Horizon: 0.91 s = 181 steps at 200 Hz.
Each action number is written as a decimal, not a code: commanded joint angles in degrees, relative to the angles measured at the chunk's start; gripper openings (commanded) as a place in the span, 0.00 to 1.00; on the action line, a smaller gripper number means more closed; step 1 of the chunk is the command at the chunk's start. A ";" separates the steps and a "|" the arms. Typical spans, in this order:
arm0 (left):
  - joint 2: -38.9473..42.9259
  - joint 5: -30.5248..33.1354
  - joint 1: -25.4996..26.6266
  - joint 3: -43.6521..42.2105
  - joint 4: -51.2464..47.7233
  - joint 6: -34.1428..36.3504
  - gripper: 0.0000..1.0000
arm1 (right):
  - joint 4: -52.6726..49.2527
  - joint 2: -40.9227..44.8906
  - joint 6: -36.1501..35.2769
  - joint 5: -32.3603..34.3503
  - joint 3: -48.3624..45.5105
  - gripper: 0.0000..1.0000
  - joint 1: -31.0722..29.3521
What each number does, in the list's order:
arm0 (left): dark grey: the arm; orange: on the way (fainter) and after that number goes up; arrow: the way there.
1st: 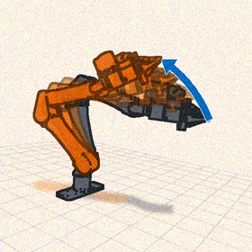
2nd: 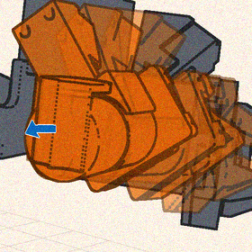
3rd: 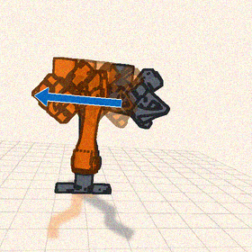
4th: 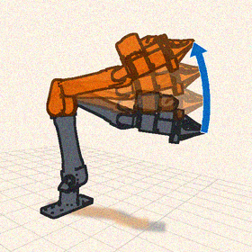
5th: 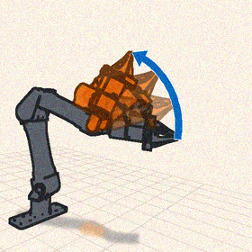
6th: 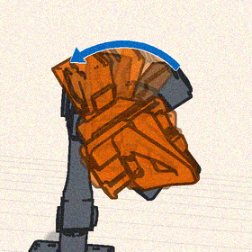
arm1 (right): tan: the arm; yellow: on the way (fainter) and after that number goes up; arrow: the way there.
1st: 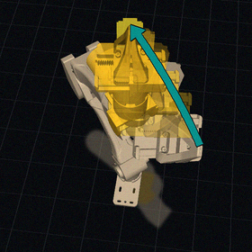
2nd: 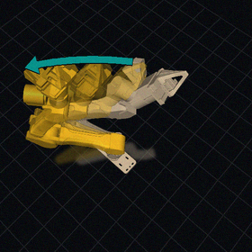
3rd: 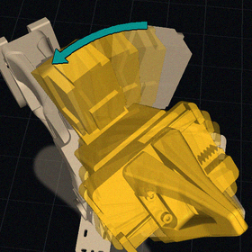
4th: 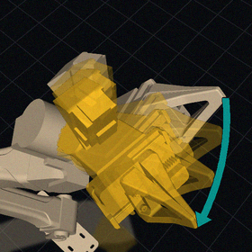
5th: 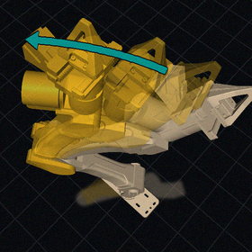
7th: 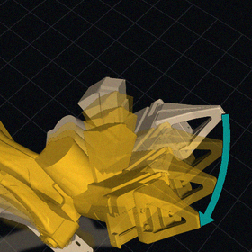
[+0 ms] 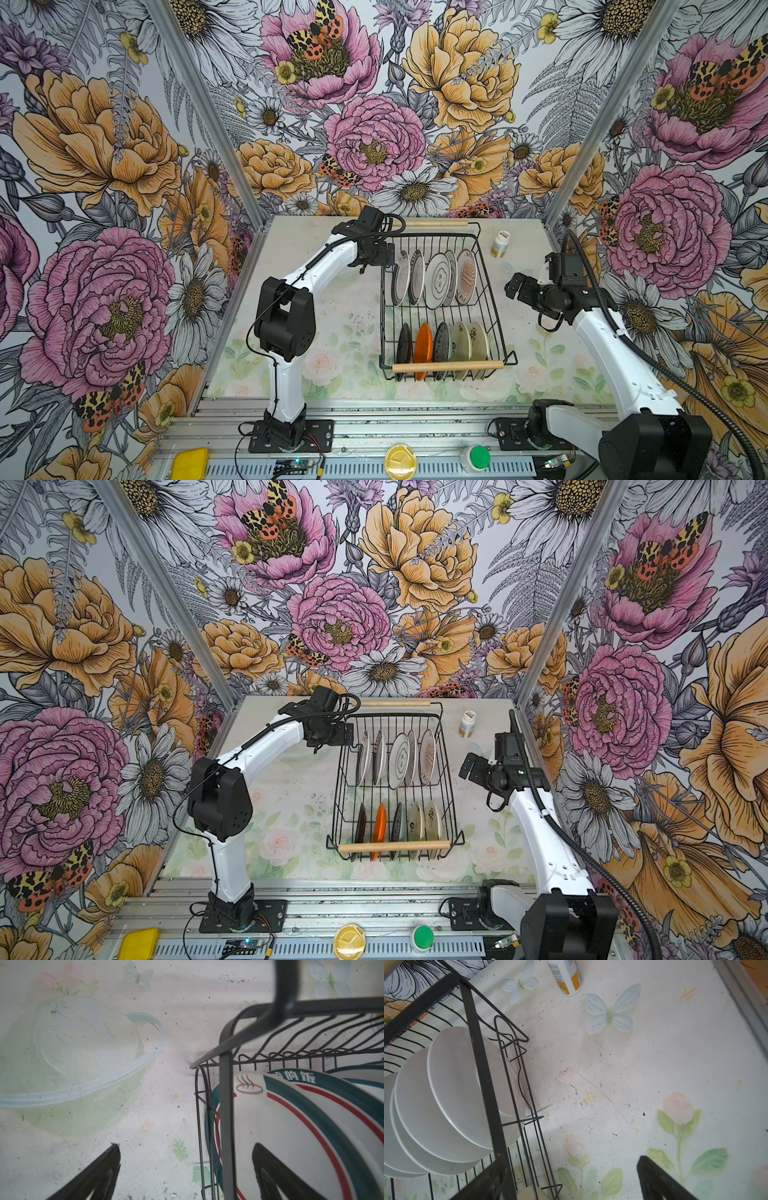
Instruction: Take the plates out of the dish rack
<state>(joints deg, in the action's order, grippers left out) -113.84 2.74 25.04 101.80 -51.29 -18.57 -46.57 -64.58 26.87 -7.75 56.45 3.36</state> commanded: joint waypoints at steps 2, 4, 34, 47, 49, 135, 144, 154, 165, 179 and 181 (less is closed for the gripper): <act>-1.56 1.30 -0.28 3.11 -0.82 1.15 0.99 | -0.46 2.24 -1.12 0.80 0.68 0.99 0.29; -1.74 1.30 -0.33 3.27 -0.76 1.09 0.99 | -0.46 2.25 -1.16 0.80 0.73 1.00 0.27; -4.44 0.84 -0.90 5.99 -1.83 1.30 0.99 | -1.24 2.38 -0.95 -0.51 2.10 0.99 0.29; -4.91 1.12 -0.94 6.76 -2.10 1.08 0.99 | -1.33 2.85 -0.95 -0.96 2.81 0.99 0.31; -5.01 1.12 -1.00 6.82 -2.07 1.08 0.99 | -1.33 2.91 -0.95 -0.96 2.84 0.99 0.28; -7.05 1.91 -3.16 7.88 -2.01 -0.38 0.99 | -1.41 3.05 -1.03 -1.58 4.85 0.99 0.30; -7.31 1.75 -3.56 8.02 -2.00 -0.61 0.99 | -1.33 3.05 -0.50 -3.20 5.20 1.00 0.27; -7.52 1.74 -3.93 8.12 -1.97 -0.71 0.99 | -1.25 3.05 0.07 -4.87 5.84 0.99 0.05; -7.79 1.99 -4.36 8.04 -1.97 -1.01 0.99 | -1.25 3.17 0.35 -5.69 6.52 0.99 -0.30; -8.29 1.85 -4.72 8.03 -1.97 -0.89 0.99 | -1.25 3.69 0.46 -5.57 7.04 0.99 -0.73; -8.32 1.83 -4.80 7.99 -2.04 -0.86 0.99 | -1.25 3.78 0.50 -5.58 7.09 0.99 -0.79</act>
<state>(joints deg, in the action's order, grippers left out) -120.36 3.09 21.41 108.18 -52.93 -18.26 -48.03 -62.57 27.00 -11.20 60.73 3.29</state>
